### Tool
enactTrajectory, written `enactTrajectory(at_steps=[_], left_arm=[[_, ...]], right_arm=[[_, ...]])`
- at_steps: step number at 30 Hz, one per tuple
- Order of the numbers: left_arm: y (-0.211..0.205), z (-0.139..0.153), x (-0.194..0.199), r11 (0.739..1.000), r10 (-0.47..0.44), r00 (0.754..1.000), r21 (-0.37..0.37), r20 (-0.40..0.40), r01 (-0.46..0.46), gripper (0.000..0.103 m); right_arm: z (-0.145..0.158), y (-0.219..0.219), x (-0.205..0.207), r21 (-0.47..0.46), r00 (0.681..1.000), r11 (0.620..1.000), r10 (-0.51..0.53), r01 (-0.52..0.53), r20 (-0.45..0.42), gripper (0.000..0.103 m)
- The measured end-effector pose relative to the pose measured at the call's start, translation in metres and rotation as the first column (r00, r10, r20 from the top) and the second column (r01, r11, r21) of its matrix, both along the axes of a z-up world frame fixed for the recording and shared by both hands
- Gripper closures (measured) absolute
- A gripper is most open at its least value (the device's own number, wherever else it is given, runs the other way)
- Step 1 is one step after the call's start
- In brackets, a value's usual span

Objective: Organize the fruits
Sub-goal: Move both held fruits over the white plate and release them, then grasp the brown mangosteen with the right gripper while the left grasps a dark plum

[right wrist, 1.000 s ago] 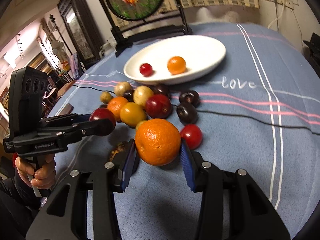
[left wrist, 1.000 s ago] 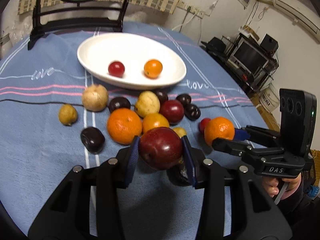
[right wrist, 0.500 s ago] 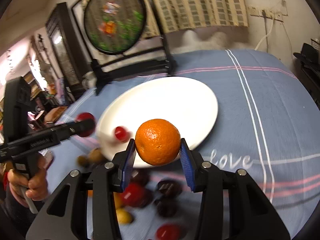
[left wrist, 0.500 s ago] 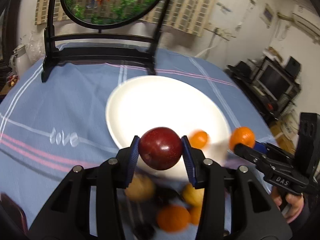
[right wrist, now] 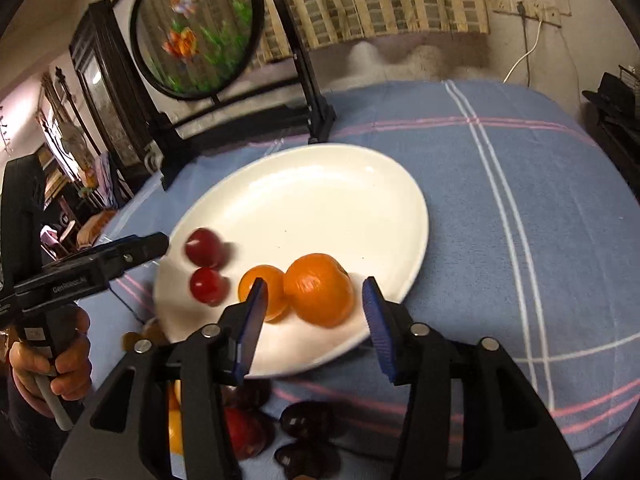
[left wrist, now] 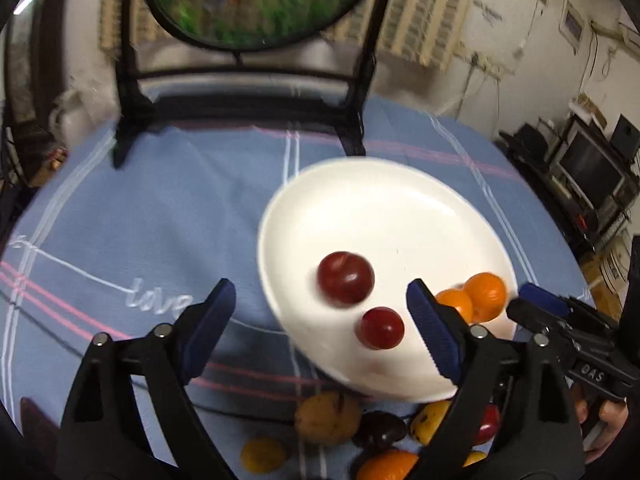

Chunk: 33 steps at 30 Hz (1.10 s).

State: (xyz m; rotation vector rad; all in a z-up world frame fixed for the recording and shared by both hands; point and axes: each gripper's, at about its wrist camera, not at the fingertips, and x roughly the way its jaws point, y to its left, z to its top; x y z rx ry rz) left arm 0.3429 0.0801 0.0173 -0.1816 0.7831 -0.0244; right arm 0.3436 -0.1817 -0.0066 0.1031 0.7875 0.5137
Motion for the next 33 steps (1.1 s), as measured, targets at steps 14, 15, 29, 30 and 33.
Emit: enactTrajectory(at_steps=[14,15,29,30,33], left_arm=[[0.022,-0.02,-0.09,0.986,0.072,0.997,0.152,0.0,-0.071,0.004],[0.024,-0.02,-0.093,0.985,0.081,0.997,0.153,-0.005,-0.079,0.004],[0.026,-0.02,-0.099,0.99,0.073,0.997,0.123,-0.02,-0.07,0.004],[0.026,-0.02,-0.099,0.99,0.073,0.997,0.124,-0.019,-0.071,0.004],[0.027,-0.02,-0.099,0.99,0.077,0.997,0.122,-0.019,-0.074,0.004]], right_arm=[[-0.021,0.032,-0.132,-0.096,0.944,0.94,0.324,-0.329,-0.058,0.043],[-0.023,0.035,-0.136,-0.1,0.939,0.935,0.336,-0.342,-0.068,0.043],[-0.037,0.056,-0.142,-0.216,0.926,0.901,0.36,-0.377,-0.115,0.043],[-0.038,0.058,-0.143,-0.23,0.924,0.895,0.364,-0.382,-0.117,0.043],[-0.04,0.063,-0.144,-0.262,0.924,0.886,0.366,-0.382,-0.109,0.05]])
